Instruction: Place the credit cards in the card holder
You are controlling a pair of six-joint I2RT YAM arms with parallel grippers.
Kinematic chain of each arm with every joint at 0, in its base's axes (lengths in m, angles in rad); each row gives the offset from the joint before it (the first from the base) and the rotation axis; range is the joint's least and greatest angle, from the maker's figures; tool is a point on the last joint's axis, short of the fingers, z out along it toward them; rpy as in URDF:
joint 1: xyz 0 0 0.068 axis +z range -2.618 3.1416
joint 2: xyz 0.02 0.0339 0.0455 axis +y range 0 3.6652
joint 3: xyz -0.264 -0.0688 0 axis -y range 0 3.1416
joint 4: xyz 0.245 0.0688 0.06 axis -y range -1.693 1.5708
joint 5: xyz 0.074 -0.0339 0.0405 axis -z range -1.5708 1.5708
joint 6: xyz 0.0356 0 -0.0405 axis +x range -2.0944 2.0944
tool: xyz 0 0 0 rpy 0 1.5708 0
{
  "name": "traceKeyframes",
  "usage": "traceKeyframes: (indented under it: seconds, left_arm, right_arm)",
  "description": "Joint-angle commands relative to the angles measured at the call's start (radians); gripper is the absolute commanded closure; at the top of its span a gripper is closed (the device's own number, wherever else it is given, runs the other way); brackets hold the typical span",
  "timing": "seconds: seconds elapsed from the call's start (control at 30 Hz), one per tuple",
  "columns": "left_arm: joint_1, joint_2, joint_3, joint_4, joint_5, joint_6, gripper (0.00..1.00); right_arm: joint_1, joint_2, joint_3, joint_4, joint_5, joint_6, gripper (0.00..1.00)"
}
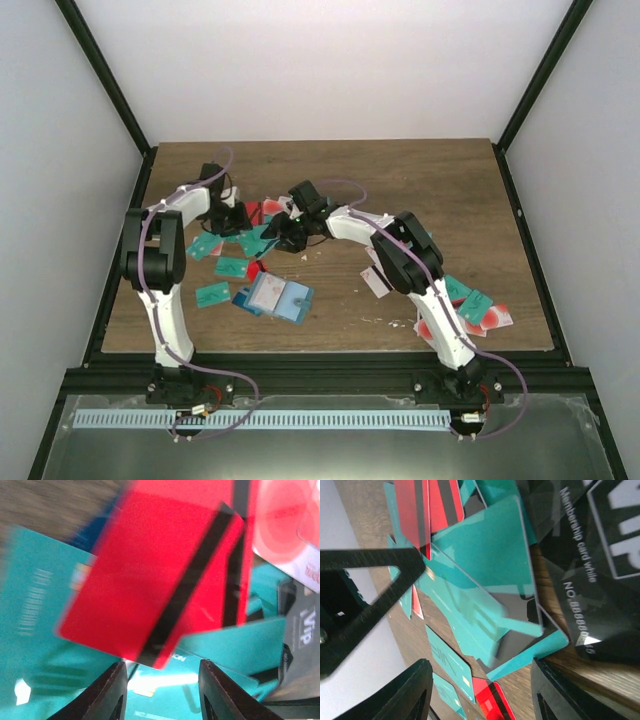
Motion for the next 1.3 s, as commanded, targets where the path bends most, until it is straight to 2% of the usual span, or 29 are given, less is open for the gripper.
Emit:
traceKeyframes:
  seconds: [0.0, 0.17, 0.37, 0.77, 1.0, 1.17, 1.27]
  left_arm:
    - [-0.070, 0.052, -0.134, -0.055, 0.044, 0.010, 0.59]
    - [-0.130, 0.017, -0.251, -0.012, 0.121, -0.010, 0.59]
    - [-0.158, 0.002, -0.307, 0.020, 0.156, -0.001, 0.60]
    - [-0.158, -0.027, -0.273, 0.018, 0.171, -0.040, 0.61]
    - [-0.158, -0.142, -0.232, -0.003, 0.156, -0.063, 0.60]
    - [-0.158, -0.289, -0.253, -0.007, 0.213, -0.092, 0.60]
    - [-0.159, -0.395, -0.267, -0.018, 0.239, -0.081, 0.59]
  right_arm:
    - [0.015, 0.066, 0.040, -0.009, -0.035, 0.043, 0.44]
    - [0.005, 0.067, 0.002, 0.084, -0.076, 0.045, 0.44]
    - [-0.030, 0.009, -0.152, 0.237, -0.108, 0.042, 0.48]
    - [-0.056, -0.072, -0.254, 0.185, -0.087, -0.041, 0.98]
    - [-0.085, -0.193, -0.328, 0.139, -0.084, -0.127, 0.99]
    - [-0.127, -0.311, -0.423, 0.158, -0.202, -0.219, 0.99]
    - [-0.151, -0.387, -0.439, 0.084, -0.273, -0.355, 0.99]
